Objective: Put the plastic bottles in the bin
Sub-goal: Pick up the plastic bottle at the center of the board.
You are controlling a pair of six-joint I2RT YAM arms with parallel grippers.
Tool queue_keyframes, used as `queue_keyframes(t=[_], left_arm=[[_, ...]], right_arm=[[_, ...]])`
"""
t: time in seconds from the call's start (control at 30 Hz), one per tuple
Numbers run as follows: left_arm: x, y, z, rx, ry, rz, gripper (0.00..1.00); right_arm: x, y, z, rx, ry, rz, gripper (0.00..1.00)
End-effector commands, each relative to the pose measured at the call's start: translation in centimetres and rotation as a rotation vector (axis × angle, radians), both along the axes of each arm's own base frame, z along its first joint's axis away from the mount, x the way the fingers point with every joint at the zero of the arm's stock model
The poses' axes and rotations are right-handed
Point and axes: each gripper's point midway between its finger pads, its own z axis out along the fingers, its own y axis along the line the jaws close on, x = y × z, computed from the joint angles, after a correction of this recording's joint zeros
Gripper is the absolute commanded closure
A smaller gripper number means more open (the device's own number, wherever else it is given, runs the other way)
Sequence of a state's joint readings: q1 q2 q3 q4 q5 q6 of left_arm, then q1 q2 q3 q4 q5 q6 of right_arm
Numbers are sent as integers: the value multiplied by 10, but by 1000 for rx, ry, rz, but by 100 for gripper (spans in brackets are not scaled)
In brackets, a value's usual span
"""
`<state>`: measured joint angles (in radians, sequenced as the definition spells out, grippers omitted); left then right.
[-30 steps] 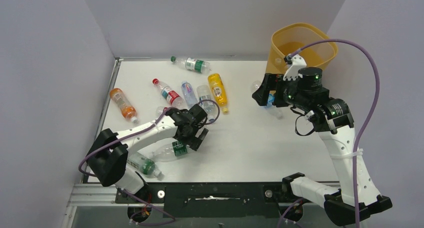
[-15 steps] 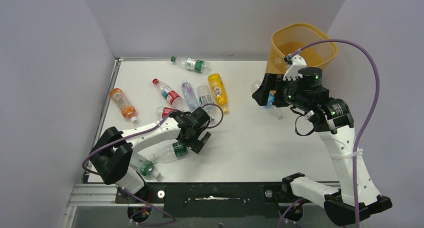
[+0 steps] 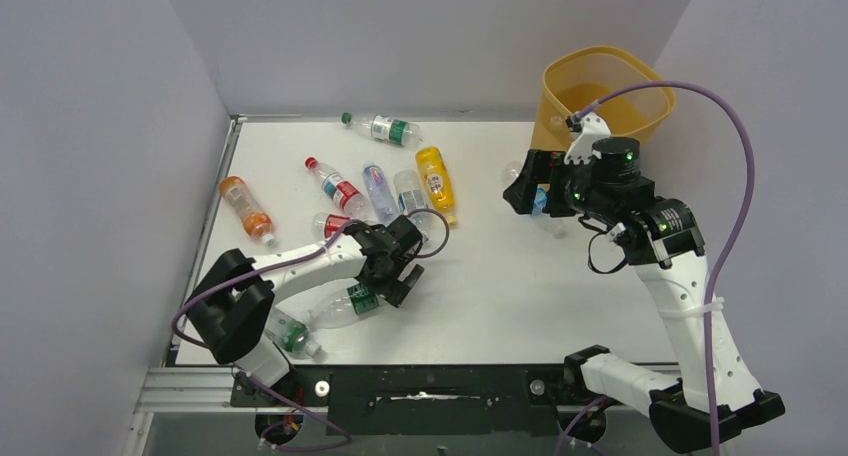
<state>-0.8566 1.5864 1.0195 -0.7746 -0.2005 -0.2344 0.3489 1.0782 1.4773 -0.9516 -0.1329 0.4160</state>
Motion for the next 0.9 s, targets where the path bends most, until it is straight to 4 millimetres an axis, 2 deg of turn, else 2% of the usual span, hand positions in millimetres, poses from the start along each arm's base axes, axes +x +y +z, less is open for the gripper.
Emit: queue_keyframes(t=[0.0,0.23,0.4,0.57,0.87], left_arm=[[0,-11,-4,-33,11,-31,11],[-6,-24,-3,-61,67,-59,42],[-4,-39,15,-101,47,-72,47],[-1,-59,56,-182,1,-77,48],[2,-104,170,-491,-87,-62,49]], right_arm=[[-2,0,11,20,-49,-11,2],[-3,-1,9,22,-45,-18,2],[-5,-1,11,22,-46,-21,2],[-8,-3,16,20,-53,-25,2],[-17,-3,26,42,-70,-14,2]])
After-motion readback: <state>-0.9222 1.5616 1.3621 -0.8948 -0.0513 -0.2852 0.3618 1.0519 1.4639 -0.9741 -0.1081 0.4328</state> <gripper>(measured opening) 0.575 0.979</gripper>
